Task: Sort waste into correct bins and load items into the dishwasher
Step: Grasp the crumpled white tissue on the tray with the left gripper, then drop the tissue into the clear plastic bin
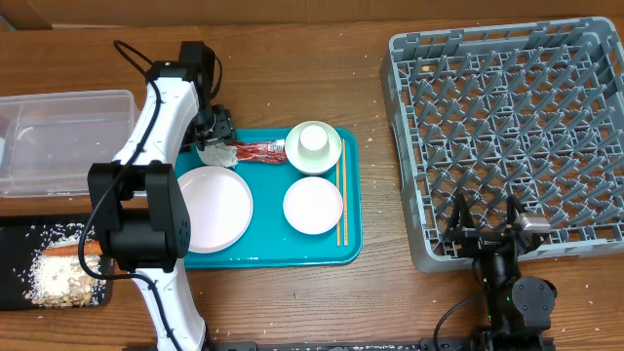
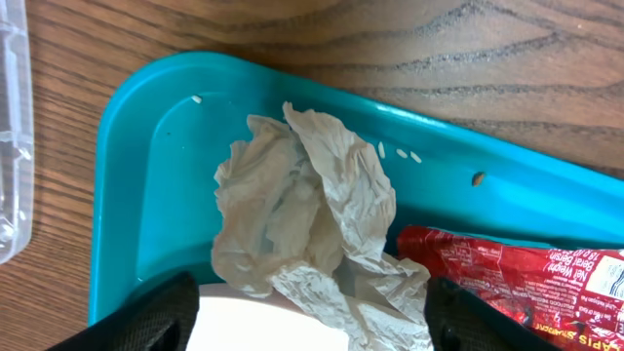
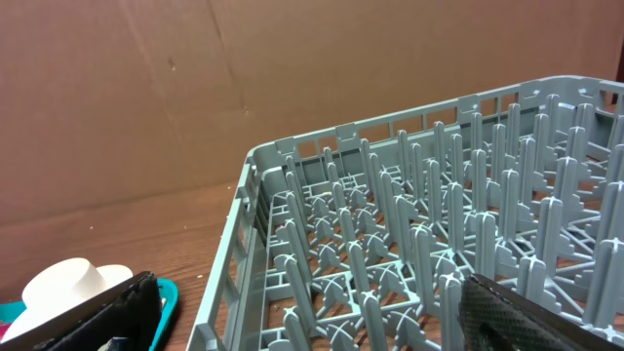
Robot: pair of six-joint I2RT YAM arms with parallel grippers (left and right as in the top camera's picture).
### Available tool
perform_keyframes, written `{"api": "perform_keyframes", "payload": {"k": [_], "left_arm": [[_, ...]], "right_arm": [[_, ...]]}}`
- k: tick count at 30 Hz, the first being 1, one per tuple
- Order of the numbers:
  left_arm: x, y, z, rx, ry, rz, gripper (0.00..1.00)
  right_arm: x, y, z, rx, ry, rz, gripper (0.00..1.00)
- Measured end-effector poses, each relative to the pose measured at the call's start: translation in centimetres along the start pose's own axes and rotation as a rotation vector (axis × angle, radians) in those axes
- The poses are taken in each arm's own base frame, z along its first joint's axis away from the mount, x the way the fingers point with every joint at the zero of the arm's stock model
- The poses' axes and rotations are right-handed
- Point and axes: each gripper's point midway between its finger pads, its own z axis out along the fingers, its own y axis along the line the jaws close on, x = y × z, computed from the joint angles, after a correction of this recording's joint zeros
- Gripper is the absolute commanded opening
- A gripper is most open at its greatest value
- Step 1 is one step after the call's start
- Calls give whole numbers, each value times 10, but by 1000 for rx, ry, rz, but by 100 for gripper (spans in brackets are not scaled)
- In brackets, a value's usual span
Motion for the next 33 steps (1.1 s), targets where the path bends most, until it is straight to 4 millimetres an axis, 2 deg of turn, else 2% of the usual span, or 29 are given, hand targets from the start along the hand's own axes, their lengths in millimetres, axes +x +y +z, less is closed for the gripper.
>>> {"api": "perform_keyframes", "payload": {"k": [8, 9, 11, 13, 16, 17, 21, 23, 30, 33], "left_arm": [[12, 1, 12, -1, 40, 4, 73], [13, 1, 13, -2, 42, 5, 70], [13, 1, 14, -2, 44, 4, 53], [14, 1, 14, -2, 45, 11, 31], [17, 2, 13, -4, 60, 24, 8], [20, 3, 13, -8, 71, 24, 4], [30, 7, 9, -25, 116, 32, 4], [29, 7, 1, -26, 120, 32, 4], [0, 1, -57, 30, 16, 18, 4], [-11, 1, -91, 65, -74, 8, 4]], "right_arm": [[0, 0, 0, 0, 1, 0, 100], [0, 0, 0, 0, 0, 0, 100], [0, 0, 0, 0, 1, 0, 100], [0, 0, 0, 0, 0, 0, 100], [0, 0, 0, 0, 0, 0, 100], [0, 0, 0, 0, 0, 0, 100], [0, 0, 0, 0, 0, 0, 100], [0, 0, 0, 0, 0, 0, 100], [0, 0, 0, 0, 0, 0, 100], [0, 0, 0, 0, 0, 0, 100]]}}
